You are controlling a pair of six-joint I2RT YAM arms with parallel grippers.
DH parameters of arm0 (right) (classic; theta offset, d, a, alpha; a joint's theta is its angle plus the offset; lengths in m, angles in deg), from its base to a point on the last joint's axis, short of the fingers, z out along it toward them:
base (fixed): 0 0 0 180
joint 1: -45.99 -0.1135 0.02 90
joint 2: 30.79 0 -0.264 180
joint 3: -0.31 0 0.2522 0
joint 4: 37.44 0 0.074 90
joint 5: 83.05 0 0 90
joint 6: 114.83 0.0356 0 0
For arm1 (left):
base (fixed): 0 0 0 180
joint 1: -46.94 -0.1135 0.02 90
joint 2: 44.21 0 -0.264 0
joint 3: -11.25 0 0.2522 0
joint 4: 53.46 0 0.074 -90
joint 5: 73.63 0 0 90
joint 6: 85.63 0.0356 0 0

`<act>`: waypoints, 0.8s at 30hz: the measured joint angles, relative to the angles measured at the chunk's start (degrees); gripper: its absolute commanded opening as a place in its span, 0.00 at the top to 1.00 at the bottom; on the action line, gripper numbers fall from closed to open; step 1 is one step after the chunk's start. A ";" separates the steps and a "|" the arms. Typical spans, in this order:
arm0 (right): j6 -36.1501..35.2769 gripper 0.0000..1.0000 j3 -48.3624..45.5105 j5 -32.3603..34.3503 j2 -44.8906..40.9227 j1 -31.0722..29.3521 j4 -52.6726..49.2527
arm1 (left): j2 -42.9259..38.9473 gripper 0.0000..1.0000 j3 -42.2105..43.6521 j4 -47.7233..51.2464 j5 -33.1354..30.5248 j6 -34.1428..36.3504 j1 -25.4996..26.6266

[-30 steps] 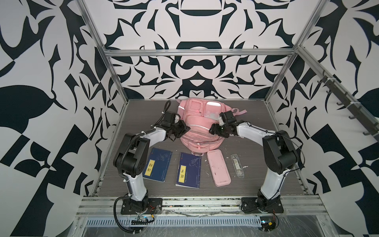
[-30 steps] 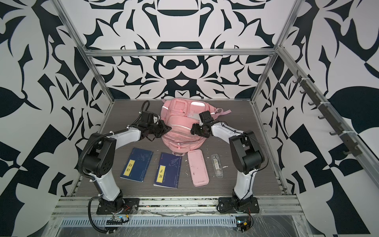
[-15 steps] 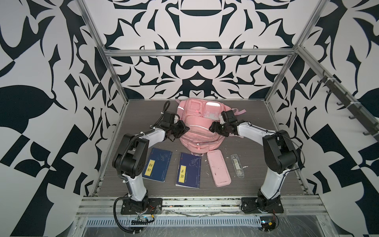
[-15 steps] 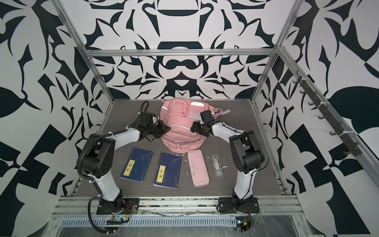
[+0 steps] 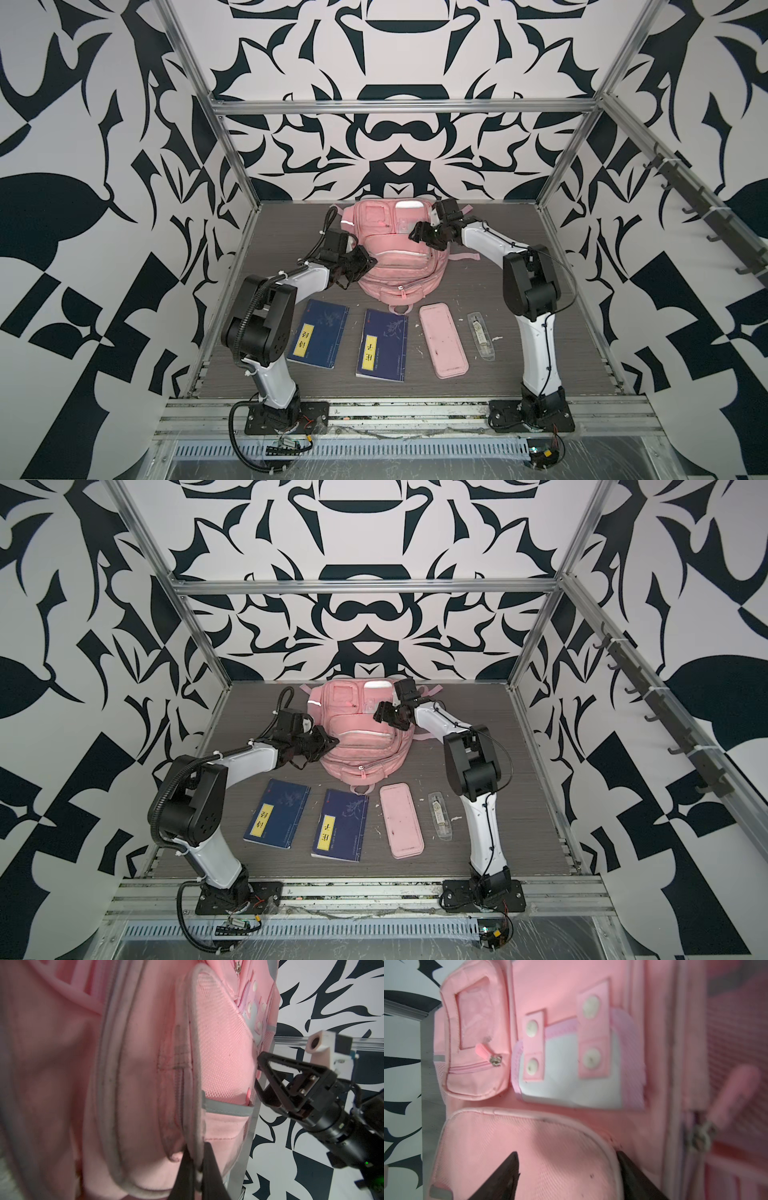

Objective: Pack the student bag

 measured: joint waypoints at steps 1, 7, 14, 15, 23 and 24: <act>-0.70 0.26 3.06 -0.44 1.68 0.09 -1.57 | 0.00 1.00 0.11 -0.11 -0.13 -0.04 0.02; -5.77 0.27 22.88 -4.02 12.37 0.76 -11.87 | 0.07 1.00 0.09 -0.37 -0.74 -0.81 0.90; -9.66 0.24 16.74 -0.09 7.26 0.85 -14.25 | 0.24 0.96 -0.31 -0.46 -0.44 -1.09 2.14; -9.92 0.24 12.57 0.98 4.52 0.83 -13.84 | 0.24 0.96 -0.31 -0.46 -0.26 -1.09 2.27; -12.55 0.24 -16.20 8.81 -19.80 0.20 -6.80 | 1.40 0.96 -2.03 -0.48 1.86 -1.09 3.06; -12.81 0.24 -18.49 9.31 -21.88 -0.09 -5.86 | 1.51 0.96 -2.14 -0.48 1.97 -1.11 3.13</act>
